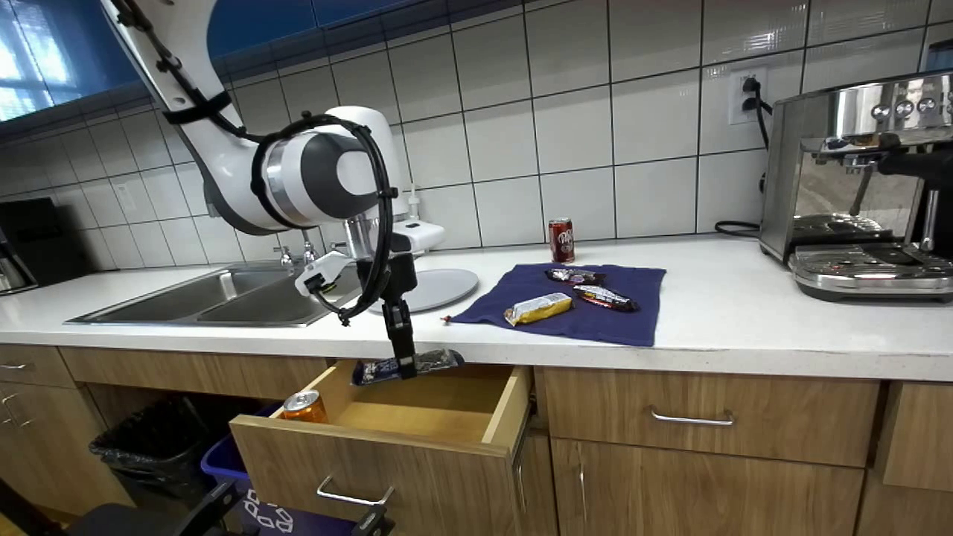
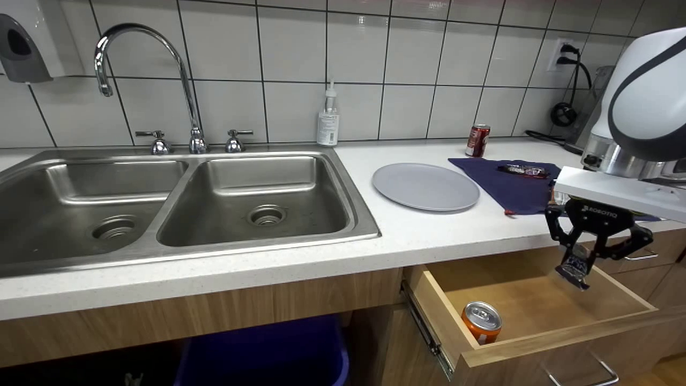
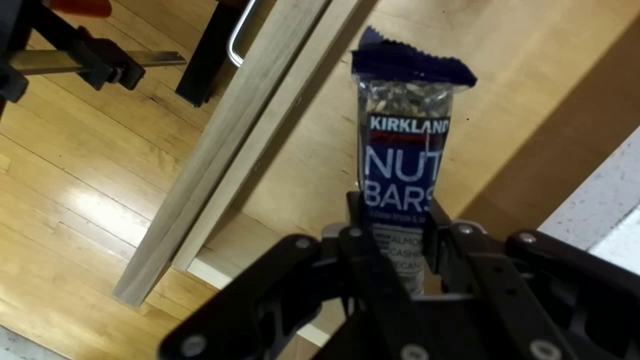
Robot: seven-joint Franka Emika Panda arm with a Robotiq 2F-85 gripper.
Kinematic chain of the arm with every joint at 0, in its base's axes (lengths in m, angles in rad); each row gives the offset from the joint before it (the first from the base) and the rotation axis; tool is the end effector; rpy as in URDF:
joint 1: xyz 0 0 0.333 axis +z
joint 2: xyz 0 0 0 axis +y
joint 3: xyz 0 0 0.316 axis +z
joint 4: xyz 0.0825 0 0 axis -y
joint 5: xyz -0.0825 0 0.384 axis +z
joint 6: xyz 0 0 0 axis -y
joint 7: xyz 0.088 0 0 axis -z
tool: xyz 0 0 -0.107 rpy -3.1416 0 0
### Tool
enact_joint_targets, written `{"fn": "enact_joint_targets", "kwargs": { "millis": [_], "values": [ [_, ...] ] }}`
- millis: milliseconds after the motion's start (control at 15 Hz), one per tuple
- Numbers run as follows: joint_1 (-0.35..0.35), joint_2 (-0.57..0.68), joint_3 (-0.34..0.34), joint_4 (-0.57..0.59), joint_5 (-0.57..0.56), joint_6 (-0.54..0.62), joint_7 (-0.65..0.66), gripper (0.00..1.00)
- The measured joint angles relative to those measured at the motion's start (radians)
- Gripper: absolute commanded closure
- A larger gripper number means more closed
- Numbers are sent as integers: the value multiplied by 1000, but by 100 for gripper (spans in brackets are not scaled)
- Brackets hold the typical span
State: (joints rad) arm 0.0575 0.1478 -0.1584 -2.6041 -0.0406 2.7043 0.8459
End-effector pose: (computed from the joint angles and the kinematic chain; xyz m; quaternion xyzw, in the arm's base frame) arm 0.4311 -0.0446 0.1993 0.8982 -0.4386 -0.0143 0.0268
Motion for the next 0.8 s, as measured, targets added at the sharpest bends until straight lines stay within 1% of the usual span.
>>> {"fn": "enact_joint_targets", "kwargs": {
  "millis": [533, 600, 667, 733, 800],
  "values": [
    [-4, 42, 0, -3, 52, 3, 19, 93],
    [-5, 47, 0, -1, 59, 3, 19, 90],
    [-6, 53, -1, 1, 64, 3, 19, 47],
    [-7, 58, -1, 3, 69, 3, 19, 47],
    [-7, 64, -1, 5, 74, 3, 19, 40]
  ]
}}
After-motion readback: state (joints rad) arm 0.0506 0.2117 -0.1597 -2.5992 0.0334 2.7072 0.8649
